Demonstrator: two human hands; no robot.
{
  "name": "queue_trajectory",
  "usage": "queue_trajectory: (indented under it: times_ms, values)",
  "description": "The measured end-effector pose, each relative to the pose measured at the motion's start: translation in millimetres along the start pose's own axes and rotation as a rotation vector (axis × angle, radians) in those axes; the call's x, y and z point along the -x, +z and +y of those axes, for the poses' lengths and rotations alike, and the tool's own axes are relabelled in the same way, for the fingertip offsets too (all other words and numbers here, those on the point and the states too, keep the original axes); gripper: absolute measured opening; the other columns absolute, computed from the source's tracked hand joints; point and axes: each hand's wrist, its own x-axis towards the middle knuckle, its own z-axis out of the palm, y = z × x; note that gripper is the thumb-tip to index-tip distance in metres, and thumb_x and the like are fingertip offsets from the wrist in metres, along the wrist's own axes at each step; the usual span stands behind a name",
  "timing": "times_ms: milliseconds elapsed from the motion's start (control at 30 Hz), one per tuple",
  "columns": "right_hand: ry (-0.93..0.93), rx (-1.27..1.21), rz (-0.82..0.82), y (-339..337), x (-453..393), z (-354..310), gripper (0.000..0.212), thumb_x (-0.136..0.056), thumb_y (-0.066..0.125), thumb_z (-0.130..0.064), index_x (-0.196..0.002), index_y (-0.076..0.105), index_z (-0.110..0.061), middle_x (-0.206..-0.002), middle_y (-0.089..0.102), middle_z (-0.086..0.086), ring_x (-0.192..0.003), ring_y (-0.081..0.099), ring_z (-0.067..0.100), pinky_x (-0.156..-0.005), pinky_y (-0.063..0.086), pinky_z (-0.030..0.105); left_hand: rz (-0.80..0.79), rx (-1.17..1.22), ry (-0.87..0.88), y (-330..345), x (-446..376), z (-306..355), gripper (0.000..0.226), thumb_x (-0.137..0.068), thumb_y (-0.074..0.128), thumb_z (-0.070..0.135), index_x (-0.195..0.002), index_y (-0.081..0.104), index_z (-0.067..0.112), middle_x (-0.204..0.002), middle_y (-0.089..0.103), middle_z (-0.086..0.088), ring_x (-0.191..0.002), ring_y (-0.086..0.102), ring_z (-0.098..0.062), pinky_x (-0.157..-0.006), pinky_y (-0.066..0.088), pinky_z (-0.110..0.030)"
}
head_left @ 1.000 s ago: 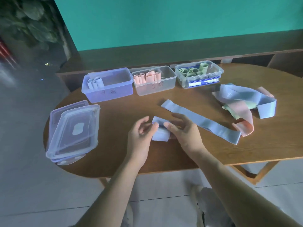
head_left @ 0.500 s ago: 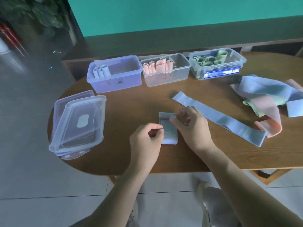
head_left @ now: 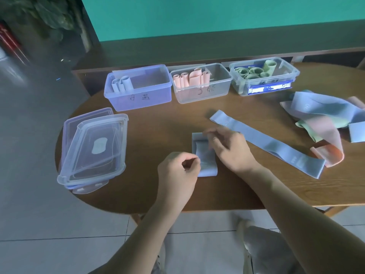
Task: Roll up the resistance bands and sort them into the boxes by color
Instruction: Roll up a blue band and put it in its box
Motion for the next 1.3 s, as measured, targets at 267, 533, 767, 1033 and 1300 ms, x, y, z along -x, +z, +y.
queue_trajectory:
  times_ms: [267,533,767,1033,1300]
  values:
    - [-0.036,0.139,-0.077,10,-24,17,0.029,-0.100,0.053,-0.026,-0.124,0.068,-0.023,-0.096,0.059,-0.018,-0.090,0.053,0.009,-0.084,0.045,0.024,-0.056,0.001,0.001,-3,-4,-3,0.010,-0.080,0.079,0.010,-0.088,0.079,0.017,-0.083,0.072,0.011,-0.082,0.065,0.001,-0.070,0.054,-0.017]
    - [-0.016,0.314,-0.078,18,-61,35,0.032,-0.096,0.057,-0.040,-0.123,0.068,-0.030,-0.127,0.064,-0.009,-0.114,0.057,0.022,-0.098,0.046,0.049,-0.189,-0.057,-0.028,-10,-4,-3,0.012,-0.079,0.080,0.015,-0.089,0.079,0.020,-0.084,0.071,0.014,-0.082,0.066,0.002,-0.068,0.055,-0.017]
    - [0.047,0.238,0.068,23,-85,39,0.019,-0.094,0.067,-0.030,-0.107,0.073,-0.018,-0.105,0.066,-0.001,-0.083,0.054,0.010,-0.078,0.046,0.026,-0.326,-0.087,-0.080,-23,-4,1,0.008,-0.079,0.080,0.024,-0.087,0.078,0.025,-0.081,0.069,0.016,-0.077,0.066,0.002,-0.063,0.056,-0.016]
    - [0.146,0.339,0.127,28,-100,36,0.022,-0.095,0.065,-0.037,-0.098,0.071,-0.016,-0.099,0.071,0.003,-0.089,0.061,0.024,-0.072,0.044,0.031,-0.297,-0.188,0.104,-20,-32,-8,0.015,-0.084,0.076,0.038,-0.080,0.076,0.024,-0.079,0.064,0.011,-0.071,0.060,-0.003,-0.065,0.051,-0.024]
    - [0.165,0.297,0.092,25,-101,38,0.023,-0.095,0.066,-0.039,-0.098,0.073,-0.017,-0.095,0.073,0.001,-0.089,0.063,0.023,-0.075,0.050,0.034,-0.080,-0.169,0.343,47,-102,-29,0.010,-0.091,0.070,0.015,-0.097,0.076,0.010,-0.100,0.071,-0.002,-0.093,0.062,-0.022,-0.085,0.050,-0.035]
